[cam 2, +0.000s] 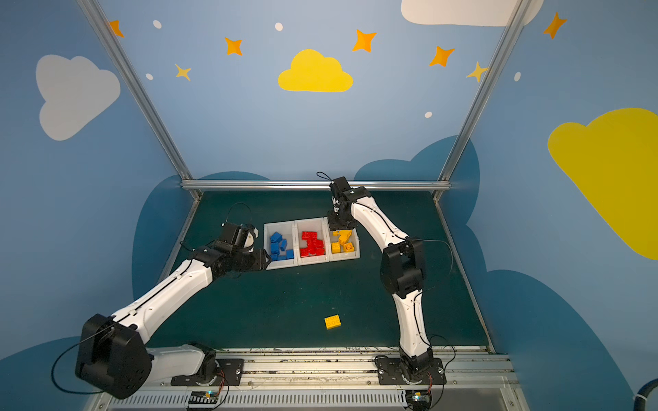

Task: Sort the legos into containers by color
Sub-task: 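Grasp the last yellow brick near the table edge with the right gripper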

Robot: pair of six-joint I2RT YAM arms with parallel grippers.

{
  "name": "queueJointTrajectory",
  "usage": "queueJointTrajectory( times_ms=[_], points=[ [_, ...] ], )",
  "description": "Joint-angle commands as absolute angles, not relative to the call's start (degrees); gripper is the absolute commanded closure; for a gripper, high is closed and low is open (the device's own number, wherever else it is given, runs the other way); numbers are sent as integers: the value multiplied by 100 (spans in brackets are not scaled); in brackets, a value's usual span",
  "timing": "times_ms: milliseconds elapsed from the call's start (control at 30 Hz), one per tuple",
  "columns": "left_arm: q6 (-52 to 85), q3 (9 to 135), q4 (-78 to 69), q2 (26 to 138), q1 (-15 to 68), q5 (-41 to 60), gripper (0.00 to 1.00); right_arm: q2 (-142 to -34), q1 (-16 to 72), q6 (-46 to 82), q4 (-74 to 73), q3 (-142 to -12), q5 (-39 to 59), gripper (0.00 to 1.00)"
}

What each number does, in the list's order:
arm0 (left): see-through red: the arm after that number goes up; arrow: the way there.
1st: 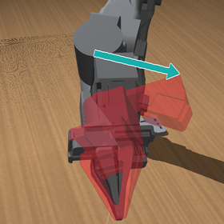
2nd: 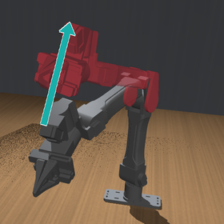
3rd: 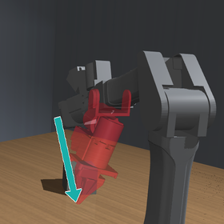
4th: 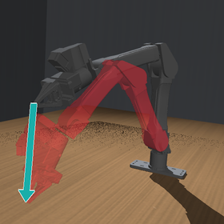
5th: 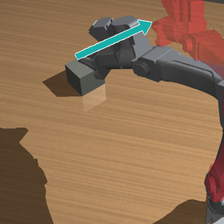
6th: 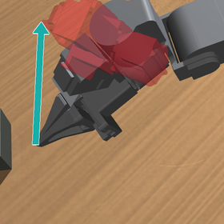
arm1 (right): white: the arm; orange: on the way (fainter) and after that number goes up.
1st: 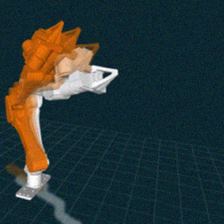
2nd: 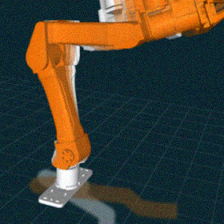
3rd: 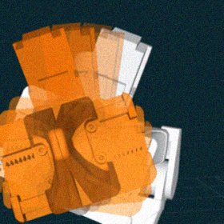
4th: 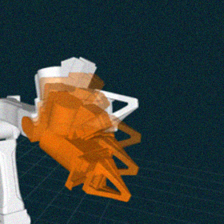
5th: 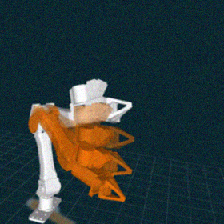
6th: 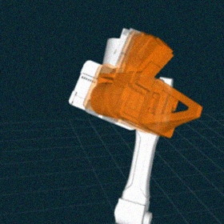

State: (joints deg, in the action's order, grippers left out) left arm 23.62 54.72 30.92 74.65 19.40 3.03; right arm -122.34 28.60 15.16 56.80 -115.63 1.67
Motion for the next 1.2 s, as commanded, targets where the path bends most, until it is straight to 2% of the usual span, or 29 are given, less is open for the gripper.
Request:
queueJointTrajectory(
  times_ms=[0, 267, 700, 1000, 1167],
  points=[
    [2358, 5482, 3111, 7414, 1921, 299, 45, -11741, 2908, 1497, 5669, -11224, 238, 52],
    [2348, 5484, 3127, 7454, 1920, 273, 45, -10741, 3197, 1570, 5467, -9685, 172, 50],
    [2426, 5467, 3111, 7602, 1924, 257, 45, -9246, 4472, 2693, 5026, -6887, 356, 39],
    [2409, 5467, 3111, 7682, 1920, 355, 44, -9330, 5544, 3377, 5023, -6385, 400, 26],
    [2381, 5385, 3107, 7648, 1925, 444, 44, -9526, 5894, 3588, 5167, -6299, 380, 23]
  ],
)
